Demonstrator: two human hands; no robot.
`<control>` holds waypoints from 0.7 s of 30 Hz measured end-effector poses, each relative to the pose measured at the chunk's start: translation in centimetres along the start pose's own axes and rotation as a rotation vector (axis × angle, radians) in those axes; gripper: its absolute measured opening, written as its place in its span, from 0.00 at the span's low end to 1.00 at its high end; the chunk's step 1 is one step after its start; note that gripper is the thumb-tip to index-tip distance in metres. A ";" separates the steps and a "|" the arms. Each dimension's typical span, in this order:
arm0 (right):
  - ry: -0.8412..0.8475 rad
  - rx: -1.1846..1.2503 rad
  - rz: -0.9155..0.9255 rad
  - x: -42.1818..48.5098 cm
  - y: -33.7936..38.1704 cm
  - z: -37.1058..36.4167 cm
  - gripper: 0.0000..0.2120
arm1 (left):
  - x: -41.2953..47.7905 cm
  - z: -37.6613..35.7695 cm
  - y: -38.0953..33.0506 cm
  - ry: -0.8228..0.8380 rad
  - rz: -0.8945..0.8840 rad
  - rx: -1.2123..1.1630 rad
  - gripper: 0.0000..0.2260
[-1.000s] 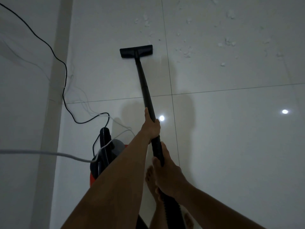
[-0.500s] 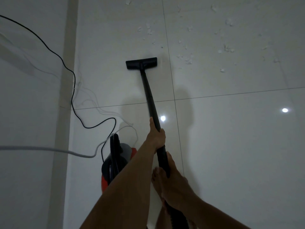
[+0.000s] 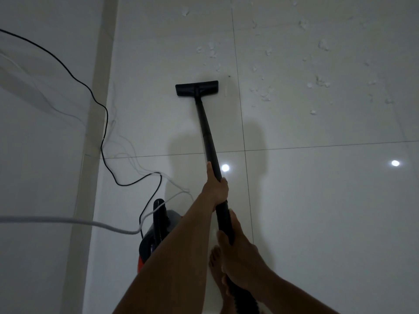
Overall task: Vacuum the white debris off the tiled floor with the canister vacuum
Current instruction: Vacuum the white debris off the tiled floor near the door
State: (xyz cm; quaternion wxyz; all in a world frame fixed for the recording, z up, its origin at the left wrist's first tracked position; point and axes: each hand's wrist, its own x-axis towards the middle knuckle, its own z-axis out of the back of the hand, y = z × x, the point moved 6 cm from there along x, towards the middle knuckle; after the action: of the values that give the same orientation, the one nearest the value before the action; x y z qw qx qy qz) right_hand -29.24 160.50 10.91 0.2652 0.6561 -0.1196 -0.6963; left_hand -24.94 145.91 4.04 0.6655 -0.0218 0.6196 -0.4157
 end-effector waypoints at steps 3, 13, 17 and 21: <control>0.001 -0.001 0.020 0.9 2.2 0.8 0.28 | 1.4 1.0 -1.6 0.006 0.003 -0.001 0.32; -0.024 -0.104 0.099 5.4 9.3 2.2 0.29 | 6.0 5.3 -6.9 -0.003 0.006 0.009 0.33; -0.028 -0.136 0.123 6.5 11.7 3.1 0.29 | 7.6 6.3 -8.2 -0.015 0.017 0.019 0.33; -0.016 -0.115 0.130 8.0 13.4 4.0 0.29 | 9.1 6.9 -10.0 -0.020 0.016 0.012 0.33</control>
State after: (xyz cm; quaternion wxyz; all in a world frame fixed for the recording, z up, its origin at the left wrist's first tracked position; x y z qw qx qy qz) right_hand -30.29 144.48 11.43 0.3464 0.6250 -0.1239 -0.6885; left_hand -25.44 130.76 3.72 0.6749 -0.0170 0.6108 -0.4137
